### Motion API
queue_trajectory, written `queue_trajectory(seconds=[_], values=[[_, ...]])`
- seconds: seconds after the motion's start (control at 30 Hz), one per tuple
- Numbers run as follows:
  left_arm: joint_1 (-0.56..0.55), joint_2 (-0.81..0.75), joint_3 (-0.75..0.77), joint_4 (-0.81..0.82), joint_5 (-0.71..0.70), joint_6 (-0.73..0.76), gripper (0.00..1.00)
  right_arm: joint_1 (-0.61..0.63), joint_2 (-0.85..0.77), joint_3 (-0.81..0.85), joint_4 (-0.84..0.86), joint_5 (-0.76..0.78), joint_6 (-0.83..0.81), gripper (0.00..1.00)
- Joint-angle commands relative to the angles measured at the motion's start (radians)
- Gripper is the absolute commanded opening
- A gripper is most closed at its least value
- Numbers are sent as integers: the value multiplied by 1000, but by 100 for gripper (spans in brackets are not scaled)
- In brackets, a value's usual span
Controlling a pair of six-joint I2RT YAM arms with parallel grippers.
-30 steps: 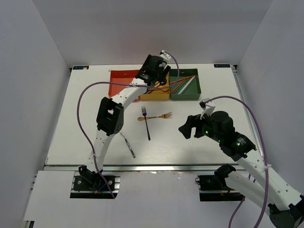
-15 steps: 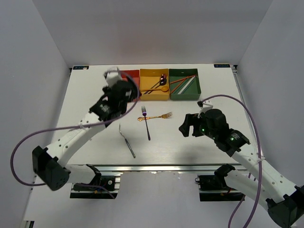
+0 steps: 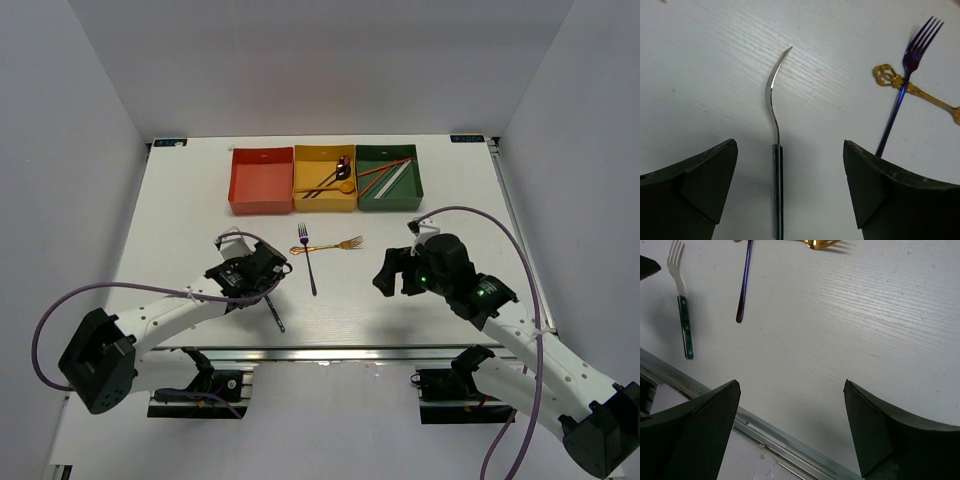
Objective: Sort the eating utensils into containers
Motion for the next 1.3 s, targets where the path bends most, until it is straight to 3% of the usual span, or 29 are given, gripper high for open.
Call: queue_trajectory(seconds=[0.0, 0.13, 0.27, 0.43, 0.6, 0.63, 0.7, 0.87, 1.1, 1.2, 1.27], values=[[-13, 34, -45, 57, 33, -80, 95, -2, -2, -12, 56, -25, -2, 89], [-31, 117, -42, 17, 16, -152, 83, -2, 15, -11, 65, -34, -11, 88], [-43, 192, -29, 13, 17, -164, 81, -2, 16, -16, 79, -40, -13, 88], [-46, 247, -69, 92, 85, -155, 45, -2, 10, -37, 105, -43, -10, 88], [-46, 273, -121, 129, 119, -158, 37, -2, 1, -29, 106, -43, -19, 88], [-46, 270, -118, 126, 119, -143, 21, -2, -6, -26, 108, -45, -19, 88], [-46, 232, -74, 90, 91, -81, 2, -2, -20, -23, 108, -46, -17, 88], [-42, 152, 165, -30, -131, 164, 0, -2, -40, -14, 109, -51, -26, 88], [30, 174, 394, -116, -217, 403, 0, -3, -53, -19, 97, -33, -39, 89], [73, 198, 498, -22, -228, 609, 0, -3, -47, -17, 102, -25, -42, 89], [177, 223, 550, 51, -184, 673, 0, -2, -40, -16, 106, -31, -42, 89]])
